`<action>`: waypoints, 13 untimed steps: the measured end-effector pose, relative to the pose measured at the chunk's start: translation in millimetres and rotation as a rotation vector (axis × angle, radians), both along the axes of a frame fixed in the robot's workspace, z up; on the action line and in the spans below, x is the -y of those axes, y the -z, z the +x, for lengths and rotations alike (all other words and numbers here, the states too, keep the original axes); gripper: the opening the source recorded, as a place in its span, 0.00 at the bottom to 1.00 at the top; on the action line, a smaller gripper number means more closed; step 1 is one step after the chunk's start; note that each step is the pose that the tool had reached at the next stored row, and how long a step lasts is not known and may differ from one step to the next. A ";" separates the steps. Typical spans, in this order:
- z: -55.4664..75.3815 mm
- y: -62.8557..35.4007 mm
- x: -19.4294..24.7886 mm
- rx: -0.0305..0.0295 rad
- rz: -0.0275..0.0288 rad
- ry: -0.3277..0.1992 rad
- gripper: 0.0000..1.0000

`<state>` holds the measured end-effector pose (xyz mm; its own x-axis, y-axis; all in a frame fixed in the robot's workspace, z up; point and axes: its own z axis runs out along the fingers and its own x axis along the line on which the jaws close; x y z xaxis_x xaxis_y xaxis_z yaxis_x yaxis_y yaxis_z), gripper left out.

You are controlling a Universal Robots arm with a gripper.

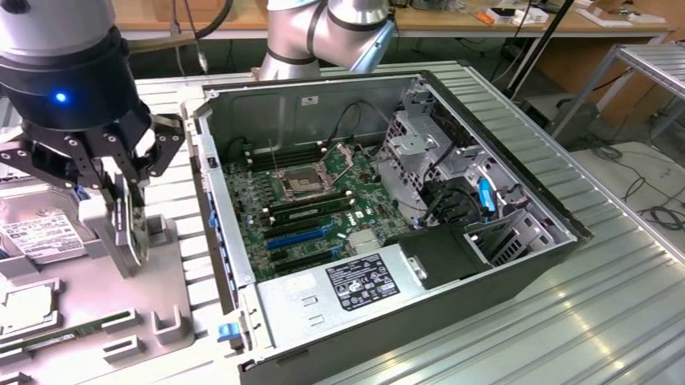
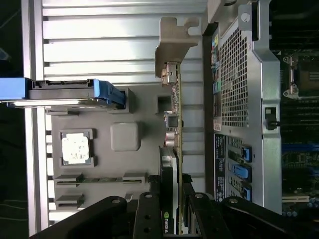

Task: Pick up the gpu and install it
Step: 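Pick up the gpu and move the gpu toward the slot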

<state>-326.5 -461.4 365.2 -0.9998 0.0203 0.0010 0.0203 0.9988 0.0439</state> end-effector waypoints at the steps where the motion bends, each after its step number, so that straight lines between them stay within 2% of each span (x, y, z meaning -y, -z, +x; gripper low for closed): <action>1: 0.0 -3.0 -1.0 0.0000 0.0001 0.000 0.27; 3: 0.0 -7.5 -2.4 -0.0001 0.0000 0.000 0.27; 6: 0.0 -19.4 -4.7 -0.0004 0.0000 0.000 0.27; 7: 0.0 -27.2 -6.0 -0.0005 0.0000 0.000 0.27; 10: 0.0 -42.8 -8.9 -0.0013 0.0000 0.000 0.27; 13: 0.0 -50.9 -10.6 -0.0018 0.0000 0.000 0.27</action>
